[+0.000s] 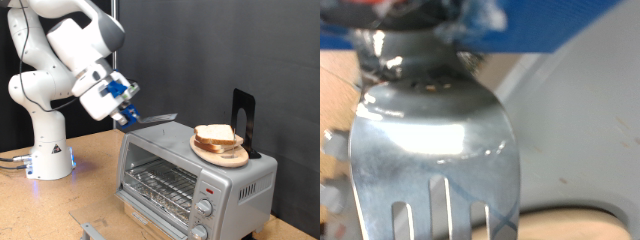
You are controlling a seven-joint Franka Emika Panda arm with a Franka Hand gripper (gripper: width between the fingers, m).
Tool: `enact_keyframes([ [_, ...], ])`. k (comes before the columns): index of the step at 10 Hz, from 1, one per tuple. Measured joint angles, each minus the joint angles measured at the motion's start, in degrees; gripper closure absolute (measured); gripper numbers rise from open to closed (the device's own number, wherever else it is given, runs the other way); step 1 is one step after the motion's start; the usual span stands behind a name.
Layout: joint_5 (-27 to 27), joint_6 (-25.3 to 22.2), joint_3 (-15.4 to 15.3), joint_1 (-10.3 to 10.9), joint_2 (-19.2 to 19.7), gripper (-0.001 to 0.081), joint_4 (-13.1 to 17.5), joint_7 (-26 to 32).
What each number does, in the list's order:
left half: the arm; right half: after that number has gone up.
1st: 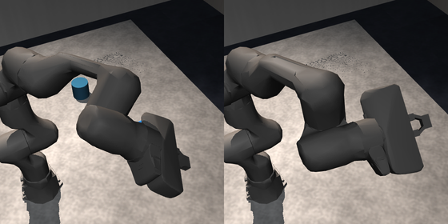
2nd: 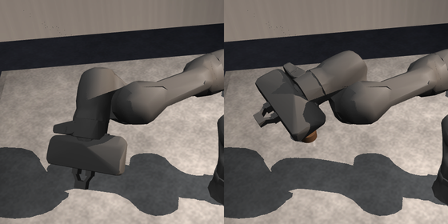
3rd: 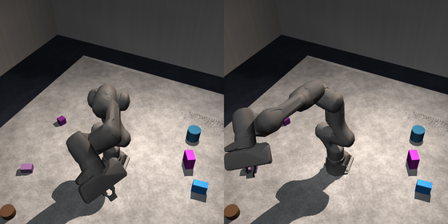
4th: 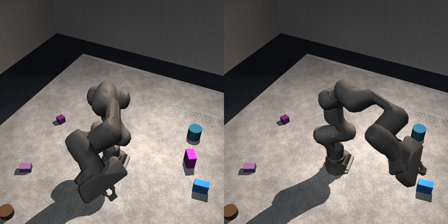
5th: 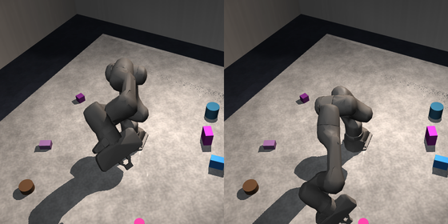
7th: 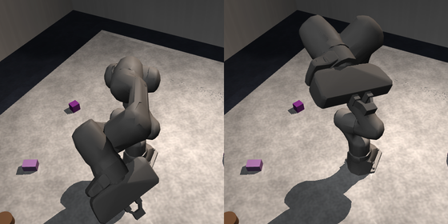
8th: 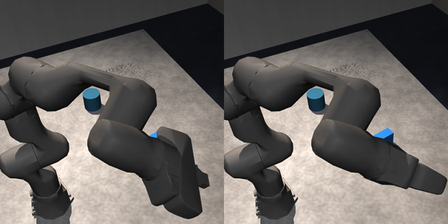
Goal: Make a piece of toast with the oven
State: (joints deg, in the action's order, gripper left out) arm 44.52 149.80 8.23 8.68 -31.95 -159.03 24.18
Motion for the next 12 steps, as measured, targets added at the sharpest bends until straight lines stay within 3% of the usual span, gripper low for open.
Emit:
enact_keyframes([
  [3,-3.12,-7.36,4.72,-2.50,-0.17,0.0405,1.33,3.81],
  [4,-3.09,-6.85,4.57,-2.50,-0.12,0.0405,1.18,3.63],
  [5,-3.16,-2.52,3.61,-2.34,0.00,0.0405,0.74,5.05],
  [6,-4.92,0.15,1.92,-2.35,0.24,0.0405,0.56,5.17],
  [7,-9.34,-0.47,-0.10,-3.22,0.65,0.0405,1.10,3.17],
  [9,-20.21,-10.13,-3.41,-6.08,2.81,0.0405,5.28,-2.92],
  [12,-23.59,-19.05,-3.99,-6.67,8.81,0.0405,12.84,-7.40],
])
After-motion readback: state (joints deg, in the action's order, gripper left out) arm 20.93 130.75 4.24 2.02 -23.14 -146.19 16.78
